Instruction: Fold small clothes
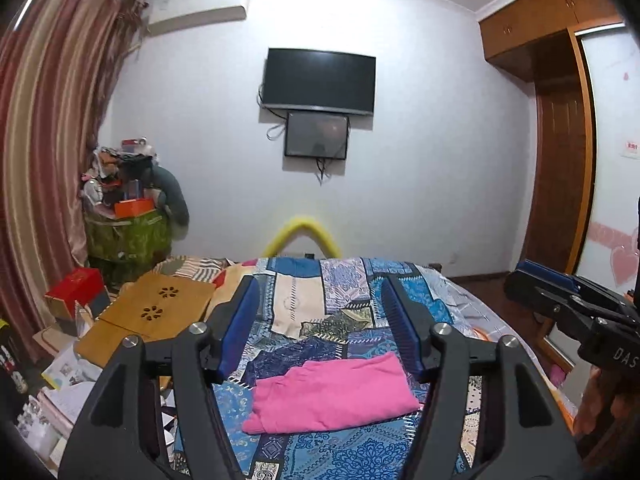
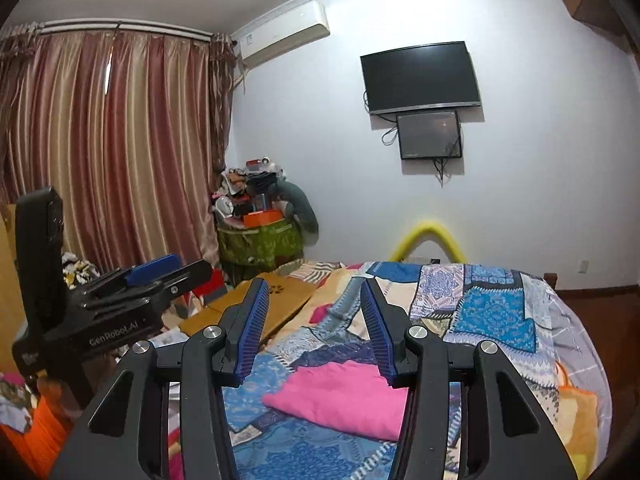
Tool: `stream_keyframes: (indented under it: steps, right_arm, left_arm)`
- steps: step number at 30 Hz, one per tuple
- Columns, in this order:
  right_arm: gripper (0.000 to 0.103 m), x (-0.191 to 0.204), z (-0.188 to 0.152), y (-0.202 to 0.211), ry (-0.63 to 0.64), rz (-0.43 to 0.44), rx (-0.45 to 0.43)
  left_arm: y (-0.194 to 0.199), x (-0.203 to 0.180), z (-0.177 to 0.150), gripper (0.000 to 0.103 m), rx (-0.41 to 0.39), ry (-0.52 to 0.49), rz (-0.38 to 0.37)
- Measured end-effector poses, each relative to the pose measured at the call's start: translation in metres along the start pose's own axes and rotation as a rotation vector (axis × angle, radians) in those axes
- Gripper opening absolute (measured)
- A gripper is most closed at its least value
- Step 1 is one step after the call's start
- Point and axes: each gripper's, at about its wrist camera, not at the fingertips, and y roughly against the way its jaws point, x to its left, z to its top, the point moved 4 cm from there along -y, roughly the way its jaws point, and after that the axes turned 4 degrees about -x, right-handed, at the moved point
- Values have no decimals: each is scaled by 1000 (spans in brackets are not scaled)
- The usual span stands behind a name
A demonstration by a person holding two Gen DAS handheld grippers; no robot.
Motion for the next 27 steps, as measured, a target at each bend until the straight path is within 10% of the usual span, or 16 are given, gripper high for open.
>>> stream_keyframes:
  steps: [15,27]
  right_arm:
    - [100,3,-9,23,17,-142,-31]
    - [102,-5,-12,24,11,-196,-5]
  left_arm:
    - [16,1,-19,99,1,8,23]
    - [17,-7,-26,103,-3,-22,35]
